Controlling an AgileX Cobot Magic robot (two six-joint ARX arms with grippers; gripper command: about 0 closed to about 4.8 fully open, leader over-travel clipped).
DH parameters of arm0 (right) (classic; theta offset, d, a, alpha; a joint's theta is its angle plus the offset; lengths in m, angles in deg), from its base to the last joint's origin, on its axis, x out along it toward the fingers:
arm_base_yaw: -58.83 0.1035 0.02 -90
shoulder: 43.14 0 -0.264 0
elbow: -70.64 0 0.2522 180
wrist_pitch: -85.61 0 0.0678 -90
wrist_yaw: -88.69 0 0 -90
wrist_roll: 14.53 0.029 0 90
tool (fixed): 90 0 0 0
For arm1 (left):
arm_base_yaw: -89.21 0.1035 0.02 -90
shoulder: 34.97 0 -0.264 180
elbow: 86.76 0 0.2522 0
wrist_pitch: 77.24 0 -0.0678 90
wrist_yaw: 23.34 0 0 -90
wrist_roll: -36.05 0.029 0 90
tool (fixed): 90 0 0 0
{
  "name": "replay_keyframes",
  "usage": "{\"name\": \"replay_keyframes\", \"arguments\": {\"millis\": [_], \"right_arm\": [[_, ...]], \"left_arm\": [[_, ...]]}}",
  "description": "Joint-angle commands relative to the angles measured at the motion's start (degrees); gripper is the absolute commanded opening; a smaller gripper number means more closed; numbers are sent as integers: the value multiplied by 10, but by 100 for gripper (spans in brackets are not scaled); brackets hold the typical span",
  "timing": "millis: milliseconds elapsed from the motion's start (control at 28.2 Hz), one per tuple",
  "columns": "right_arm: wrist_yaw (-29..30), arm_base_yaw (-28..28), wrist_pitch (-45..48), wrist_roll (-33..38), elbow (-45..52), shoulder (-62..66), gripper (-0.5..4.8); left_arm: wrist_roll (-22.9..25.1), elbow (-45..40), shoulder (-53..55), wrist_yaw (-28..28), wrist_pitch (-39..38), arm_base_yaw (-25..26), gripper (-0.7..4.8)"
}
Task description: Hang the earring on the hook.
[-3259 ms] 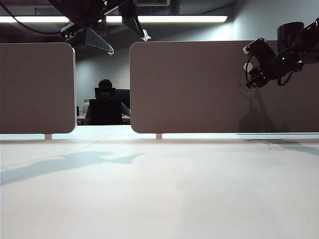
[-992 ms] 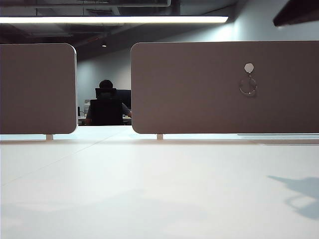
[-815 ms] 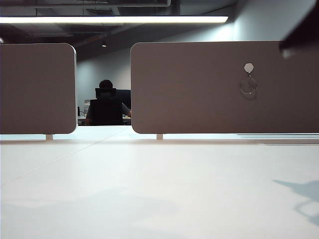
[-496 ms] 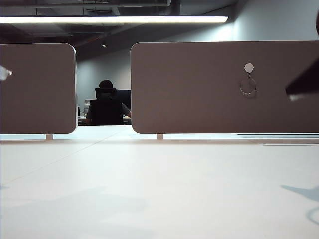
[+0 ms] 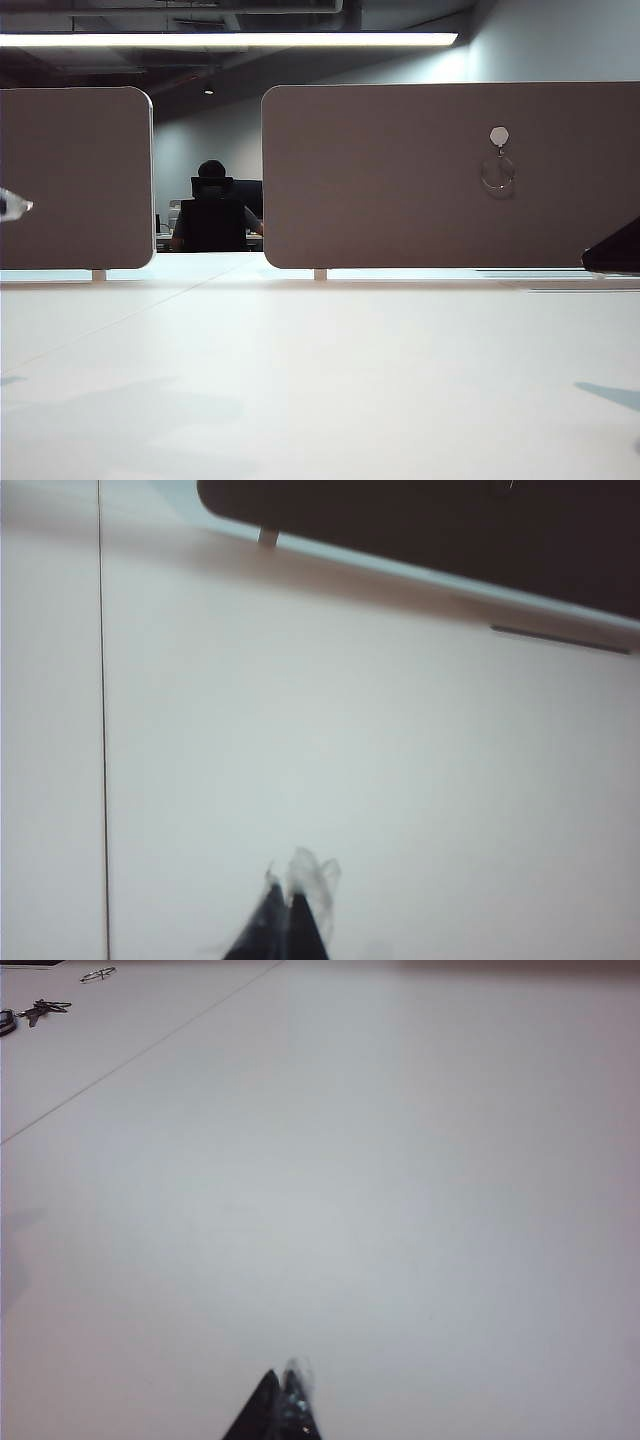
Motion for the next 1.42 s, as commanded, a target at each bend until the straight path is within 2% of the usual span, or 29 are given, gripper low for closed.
{"name": "replay_keyframes", "arguments": {"millis": [35, 319, 602, 709, 815, 886, 1098, 1240, 1417], "right_arm": [[13, 1, 2, -1, 2, -2, -2], [26, 1, -6, 17, 2, -3, 0], [26, 0, -7, 17, 2, -3, -1], [24, -2, -27, 16, 2, -39, -1], [28, -12, -40, 16, 2, -91, 0], [27, -29, -44, 16, 2, -134, -1], [29, -120, -40, 16, 1, -253, -1], [28, -177, -34, 16, 1, -283, -1], [28, -209, -39, 16, 1, -283, -1]], "left_arm": [[10, 1, 0, -2, 18, 0, -6], [14, 1, 0, -2, -27, 0, -2], [14, 1, 0, -2, -27, 0, -2], [14, 1, -5, -3, -29, 6, -2], [14, 1, -19, -38, -33, 45, -2], [14, 1, -34, -61, -33, 93, -2], [14, 1, -63, -51, -28, 239, -2], [14, 1, -63, -43, -29, 280, -2], [14, 1, -63, -43, -31, 284, -2]]}}
